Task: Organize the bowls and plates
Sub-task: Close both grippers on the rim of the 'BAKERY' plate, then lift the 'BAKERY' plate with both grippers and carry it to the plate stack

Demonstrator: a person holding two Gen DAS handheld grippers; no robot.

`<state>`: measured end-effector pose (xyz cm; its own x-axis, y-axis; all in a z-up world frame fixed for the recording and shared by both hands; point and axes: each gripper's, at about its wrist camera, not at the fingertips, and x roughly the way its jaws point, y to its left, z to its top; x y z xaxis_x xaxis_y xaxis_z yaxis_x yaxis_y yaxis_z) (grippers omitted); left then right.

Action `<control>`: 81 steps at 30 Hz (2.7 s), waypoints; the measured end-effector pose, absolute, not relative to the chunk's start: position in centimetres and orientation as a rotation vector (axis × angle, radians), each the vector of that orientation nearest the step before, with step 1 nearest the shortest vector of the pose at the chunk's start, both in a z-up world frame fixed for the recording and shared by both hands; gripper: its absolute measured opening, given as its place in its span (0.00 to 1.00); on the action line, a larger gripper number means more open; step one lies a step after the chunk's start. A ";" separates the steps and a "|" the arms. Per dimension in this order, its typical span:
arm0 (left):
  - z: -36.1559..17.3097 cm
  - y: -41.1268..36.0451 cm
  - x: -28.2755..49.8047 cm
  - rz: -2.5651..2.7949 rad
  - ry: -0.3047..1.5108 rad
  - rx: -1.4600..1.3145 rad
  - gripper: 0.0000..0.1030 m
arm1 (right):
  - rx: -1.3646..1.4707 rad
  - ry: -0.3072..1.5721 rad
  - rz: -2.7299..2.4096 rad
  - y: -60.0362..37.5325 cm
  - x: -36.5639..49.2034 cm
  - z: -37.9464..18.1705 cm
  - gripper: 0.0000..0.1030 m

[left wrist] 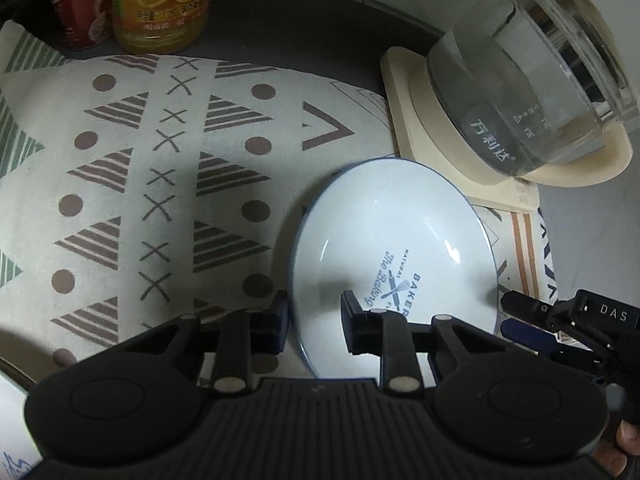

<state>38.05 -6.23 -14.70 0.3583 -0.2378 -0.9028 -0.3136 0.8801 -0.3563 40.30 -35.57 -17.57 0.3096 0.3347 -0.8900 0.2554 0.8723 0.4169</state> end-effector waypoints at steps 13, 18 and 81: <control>-15.7 -6.3 38.1 0.053 1.240 -0.543 0.17 | 0.603 1.319 0.118 -35.0 40.3 -19.4 0.09; -14.8 -6.1 37.7 0.049 1.208 -0.515 0.12 | 0.556 1.267 0.159 -34.3 39.7 -18.4 0.07; -5.0 2.7 16.0 0.309 0.899 -0.589 0.12 | 0.392 1.116 0.596 -22.4 27.4 -11.3 0.05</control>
<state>15.98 2.71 -4.97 0.5934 0.0101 -0.8048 -0.4868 0.8008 -0.3489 27.39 -22.40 -11.34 0.3104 0.6249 -0.7163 -0.2474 0.7807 0.5739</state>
